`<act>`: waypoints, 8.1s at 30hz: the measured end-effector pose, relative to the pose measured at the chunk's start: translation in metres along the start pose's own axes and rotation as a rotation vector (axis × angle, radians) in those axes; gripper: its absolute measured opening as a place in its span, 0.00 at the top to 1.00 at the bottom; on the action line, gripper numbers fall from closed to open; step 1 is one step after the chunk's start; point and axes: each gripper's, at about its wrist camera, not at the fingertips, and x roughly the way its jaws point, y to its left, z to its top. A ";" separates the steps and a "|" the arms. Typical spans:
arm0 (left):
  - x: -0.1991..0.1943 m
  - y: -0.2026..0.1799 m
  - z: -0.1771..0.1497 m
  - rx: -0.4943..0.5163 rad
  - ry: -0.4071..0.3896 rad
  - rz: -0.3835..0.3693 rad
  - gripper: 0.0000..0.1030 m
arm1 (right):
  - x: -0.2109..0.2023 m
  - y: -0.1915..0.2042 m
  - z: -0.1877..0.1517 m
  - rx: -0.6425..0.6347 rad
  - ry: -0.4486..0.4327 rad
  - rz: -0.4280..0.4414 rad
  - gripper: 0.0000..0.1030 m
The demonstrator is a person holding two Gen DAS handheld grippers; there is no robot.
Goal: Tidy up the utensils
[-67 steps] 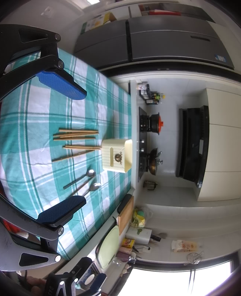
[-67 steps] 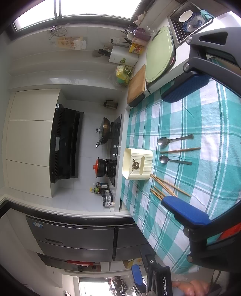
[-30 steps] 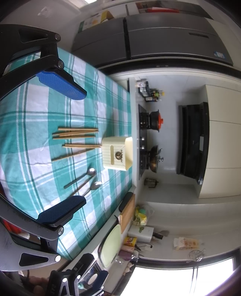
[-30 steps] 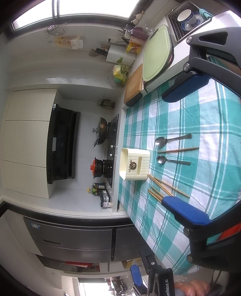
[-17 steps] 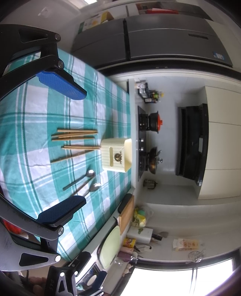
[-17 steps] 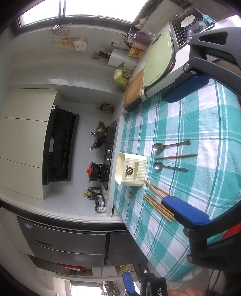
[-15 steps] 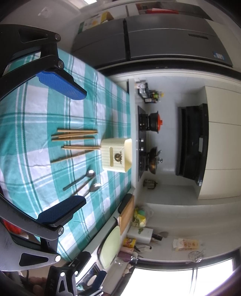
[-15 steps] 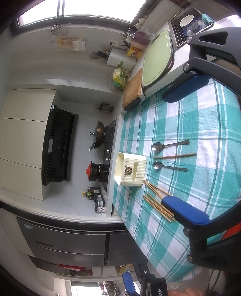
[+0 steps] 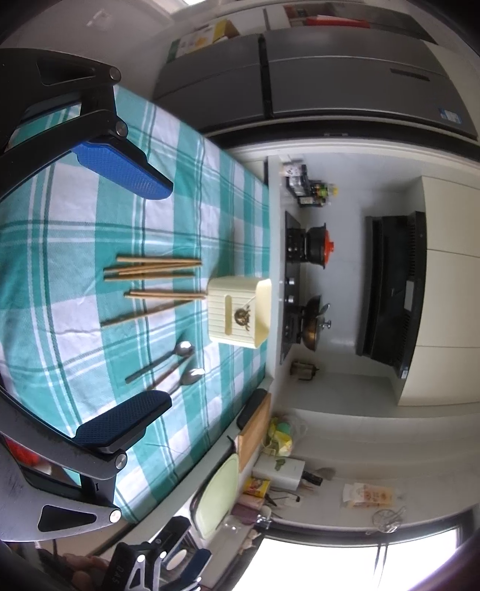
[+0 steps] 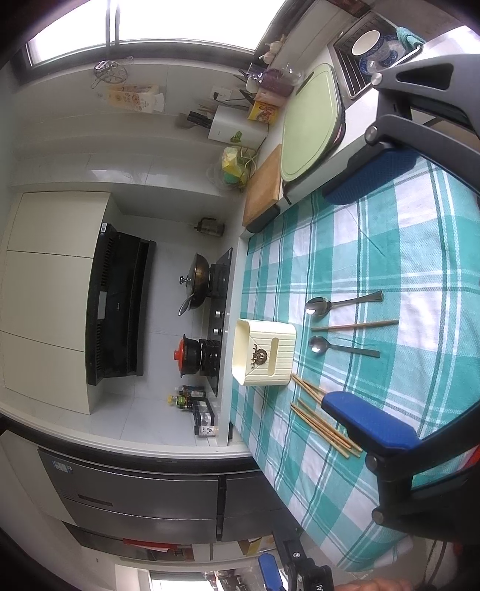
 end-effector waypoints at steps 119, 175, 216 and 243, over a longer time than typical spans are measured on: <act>0.225 0.101 0.100 -0.035 0.265 -0.036 0.95 | 0.259 -0.016 0.052 0.043 0.217 0.398 0.59; 0.435 0.200 0.054 -0.357 0.662 0.124 0.96 | 0.250 -0.023 0.141 0.069 0.100 0.492 0.59; 0.303 0.052 0.279 -0.144 -0.001 -0.145 0.96 | 0.351 0.020 0.254 0.088 -0.090 0.430 0.59; 0.405 0.053 0.188 -0.054 0.390 -0.064 0.33 | 0.461 0.017 0.185 0.139 0.364 0.379 0.43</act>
